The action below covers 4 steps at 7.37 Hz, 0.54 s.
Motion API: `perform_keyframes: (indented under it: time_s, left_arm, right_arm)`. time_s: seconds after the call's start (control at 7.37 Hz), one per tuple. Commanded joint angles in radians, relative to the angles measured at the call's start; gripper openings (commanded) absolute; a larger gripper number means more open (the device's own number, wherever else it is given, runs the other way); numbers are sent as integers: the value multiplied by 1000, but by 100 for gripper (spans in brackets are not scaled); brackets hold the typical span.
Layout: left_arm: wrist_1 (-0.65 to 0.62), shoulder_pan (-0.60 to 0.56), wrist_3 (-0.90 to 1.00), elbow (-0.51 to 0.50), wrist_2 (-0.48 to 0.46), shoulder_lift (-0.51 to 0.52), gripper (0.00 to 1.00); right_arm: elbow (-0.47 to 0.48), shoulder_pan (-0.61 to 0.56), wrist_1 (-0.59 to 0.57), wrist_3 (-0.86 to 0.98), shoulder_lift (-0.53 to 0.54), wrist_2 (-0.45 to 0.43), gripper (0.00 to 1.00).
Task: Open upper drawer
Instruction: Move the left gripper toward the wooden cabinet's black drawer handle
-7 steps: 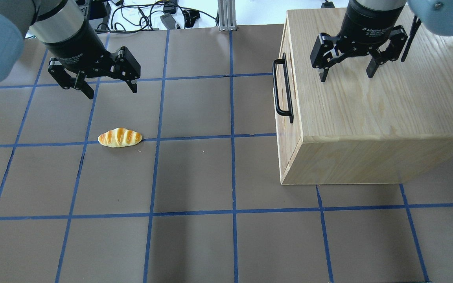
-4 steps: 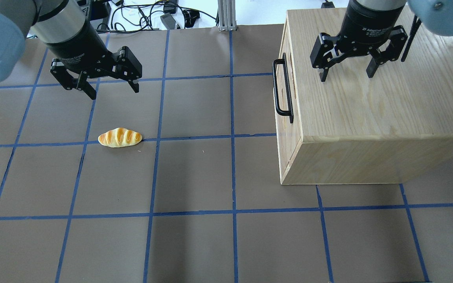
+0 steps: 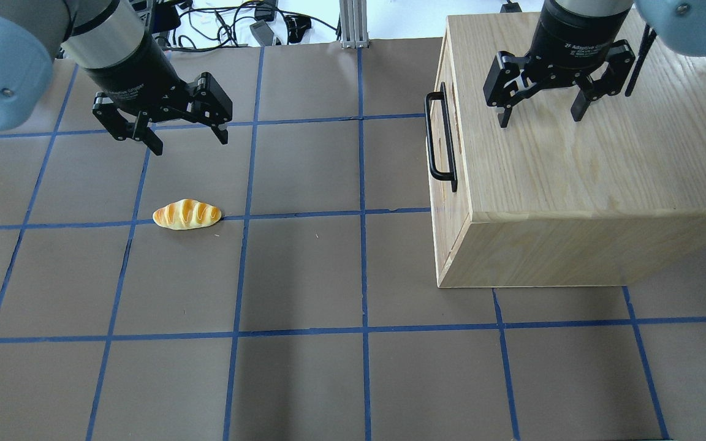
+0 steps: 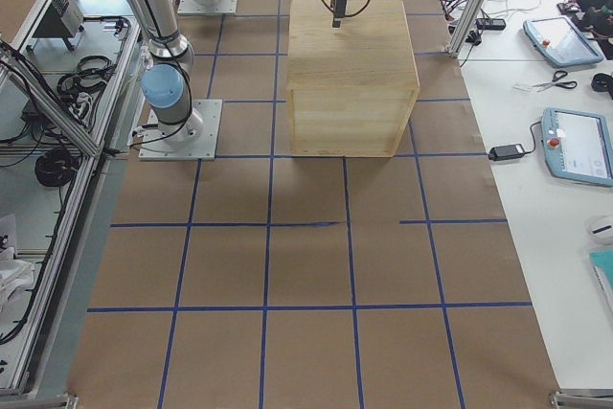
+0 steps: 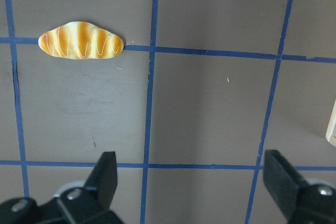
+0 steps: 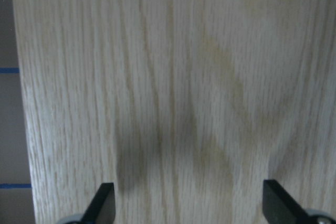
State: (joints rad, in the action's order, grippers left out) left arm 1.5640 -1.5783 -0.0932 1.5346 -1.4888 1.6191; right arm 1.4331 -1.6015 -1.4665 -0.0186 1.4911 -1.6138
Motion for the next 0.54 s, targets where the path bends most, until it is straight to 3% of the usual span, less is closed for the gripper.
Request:
perform_keyframes:
  time_s: [0.0, 0.41]
  left_arm:
    - [-27, -5, -6, -1, 2, 10, 100]
    - [-88, -57, -55, -1, 4, 27, 100]
  right_arm:
    - [1, 0, 0, -1, 0, 0, 100]
    - [0, 0, 0, 0, 0, 0, 100]
